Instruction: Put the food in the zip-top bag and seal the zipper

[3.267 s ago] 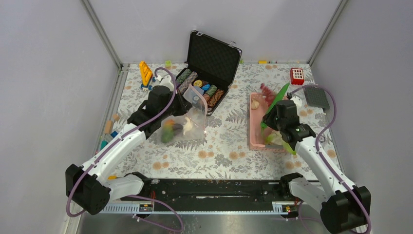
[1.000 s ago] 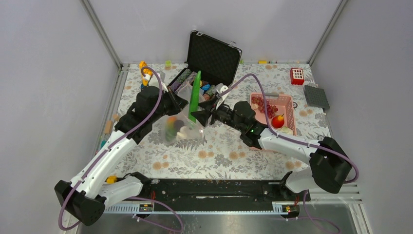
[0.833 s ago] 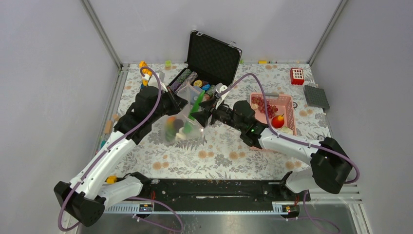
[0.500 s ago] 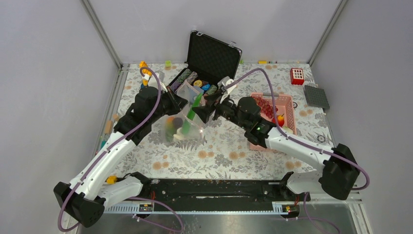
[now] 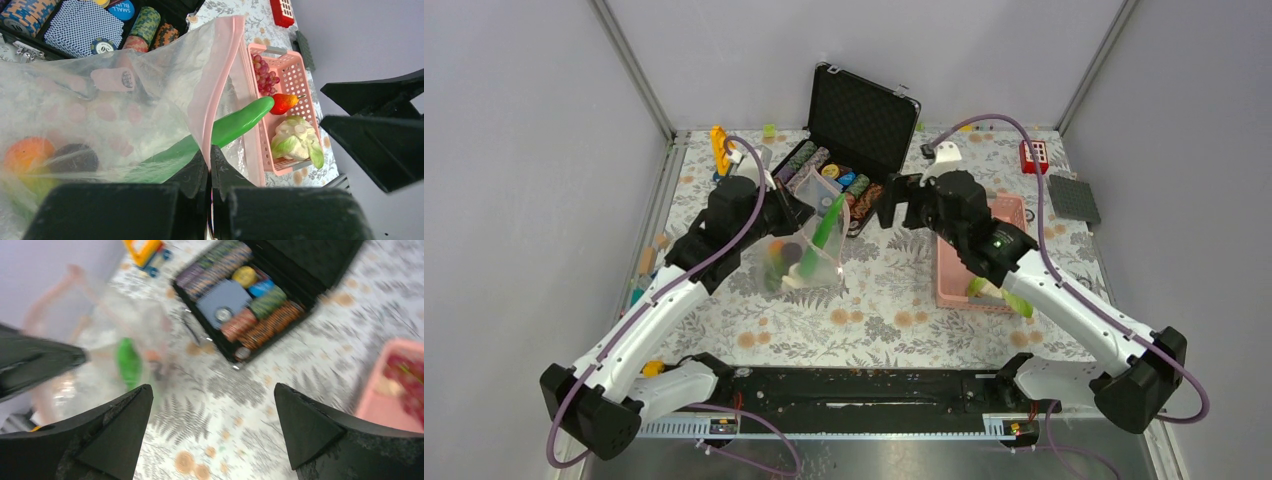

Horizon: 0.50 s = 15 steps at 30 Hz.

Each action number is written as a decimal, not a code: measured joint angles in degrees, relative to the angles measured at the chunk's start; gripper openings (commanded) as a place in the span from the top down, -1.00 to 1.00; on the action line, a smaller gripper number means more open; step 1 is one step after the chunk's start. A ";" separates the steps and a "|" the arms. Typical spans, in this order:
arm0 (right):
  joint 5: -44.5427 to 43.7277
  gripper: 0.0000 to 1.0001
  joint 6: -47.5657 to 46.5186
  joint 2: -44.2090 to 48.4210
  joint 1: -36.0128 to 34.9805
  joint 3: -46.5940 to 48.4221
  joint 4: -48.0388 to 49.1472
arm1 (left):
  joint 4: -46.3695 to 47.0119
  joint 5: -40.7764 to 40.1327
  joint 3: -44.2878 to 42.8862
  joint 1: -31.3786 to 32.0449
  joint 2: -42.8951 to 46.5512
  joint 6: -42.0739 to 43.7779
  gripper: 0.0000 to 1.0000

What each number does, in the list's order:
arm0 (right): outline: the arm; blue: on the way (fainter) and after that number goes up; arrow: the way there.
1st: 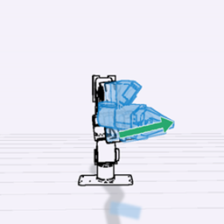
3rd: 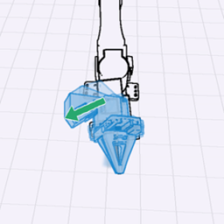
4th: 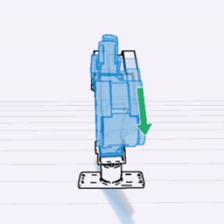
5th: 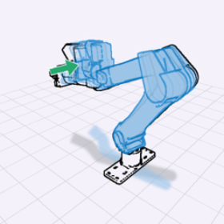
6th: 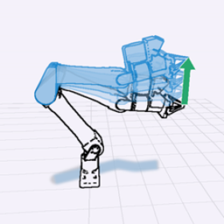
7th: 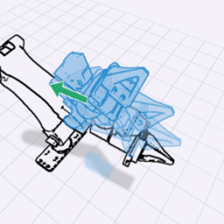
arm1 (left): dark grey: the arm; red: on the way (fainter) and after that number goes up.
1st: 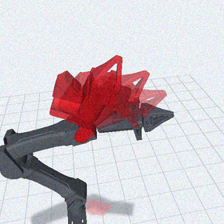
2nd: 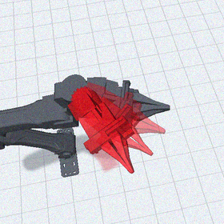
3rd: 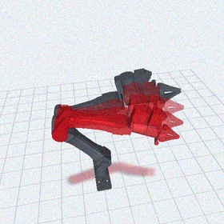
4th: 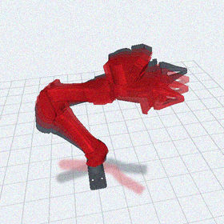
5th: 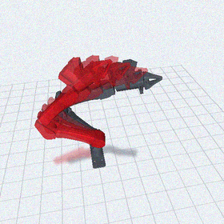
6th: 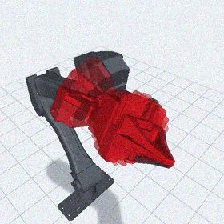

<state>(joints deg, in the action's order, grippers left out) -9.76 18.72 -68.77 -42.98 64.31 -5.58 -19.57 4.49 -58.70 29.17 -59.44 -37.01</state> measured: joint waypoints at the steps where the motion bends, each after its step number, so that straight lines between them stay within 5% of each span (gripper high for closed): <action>1: -0.11 -0.99 1.11 0.26 1.81 -0.26 -2.80 | -0.02 0.09 0.00 0.00 -0.35 0.39 1.00; 9: -3.28 -0.99 6.47 4.66 14.91 -5.75 -16.68 | -1.38 0.24 -0.02 0.00 -0.76 6.36 1.00; 15: 1.97 -0.87 10.82 0.98 28.76 -9.55 -16.68 | -4.00 -0.39 -0.11 0.00 -1.64 9.38 1.00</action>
<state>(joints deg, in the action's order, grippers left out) -7.79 29.54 -67.79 -14.22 54.76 -22.26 -23.57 4.10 -58.81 29.17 -61.08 -27.64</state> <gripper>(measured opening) 0.993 0.007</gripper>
